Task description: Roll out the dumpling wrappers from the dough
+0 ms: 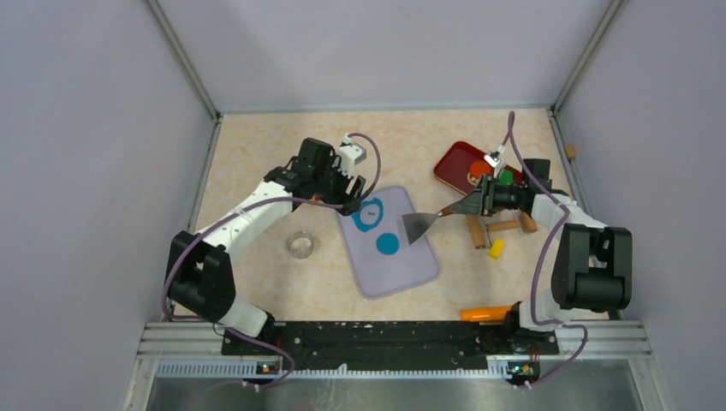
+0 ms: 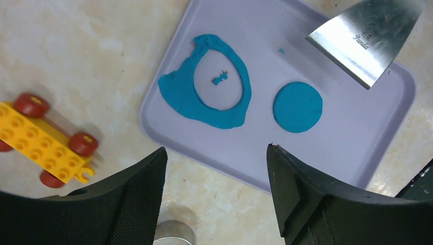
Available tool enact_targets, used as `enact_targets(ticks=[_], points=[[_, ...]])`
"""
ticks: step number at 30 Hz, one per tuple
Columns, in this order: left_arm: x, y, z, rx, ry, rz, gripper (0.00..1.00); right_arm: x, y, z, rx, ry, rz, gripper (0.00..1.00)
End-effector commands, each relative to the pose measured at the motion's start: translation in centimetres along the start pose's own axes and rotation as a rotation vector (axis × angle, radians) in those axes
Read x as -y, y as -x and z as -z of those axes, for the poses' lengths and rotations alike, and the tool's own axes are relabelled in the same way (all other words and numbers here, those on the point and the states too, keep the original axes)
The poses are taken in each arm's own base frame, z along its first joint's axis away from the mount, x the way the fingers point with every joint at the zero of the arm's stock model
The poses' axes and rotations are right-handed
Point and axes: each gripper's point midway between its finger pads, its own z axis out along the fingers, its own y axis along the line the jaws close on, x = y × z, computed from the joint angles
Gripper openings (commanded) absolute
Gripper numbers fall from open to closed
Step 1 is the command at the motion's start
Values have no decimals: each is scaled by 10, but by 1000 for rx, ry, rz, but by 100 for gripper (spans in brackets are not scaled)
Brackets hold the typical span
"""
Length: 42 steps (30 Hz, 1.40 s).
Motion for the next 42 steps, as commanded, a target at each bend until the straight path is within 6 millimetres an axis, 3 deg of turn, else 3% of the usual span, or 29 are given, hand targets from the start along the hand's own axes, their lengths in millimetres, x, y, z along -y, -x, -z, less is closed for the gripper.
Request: enact_targets(ticks=[1, 13, 26, 42], points=[[-7, -17, -8, -53, 24, 182, 74, -6, -1, 7, -6, 64, 255, 0], [-26, -67, -37, -187, 121, 335, 72, 23, -12, 3, 31, -64, 236, 0], [-22, -86, -43, -221, 39, 352, 72, 40, -29, -5, 48, -36, 158, 0], [-24, -90, -46, -234, 49, 360, 72, 75, -35, -9, -15, -72, 80, 0]])
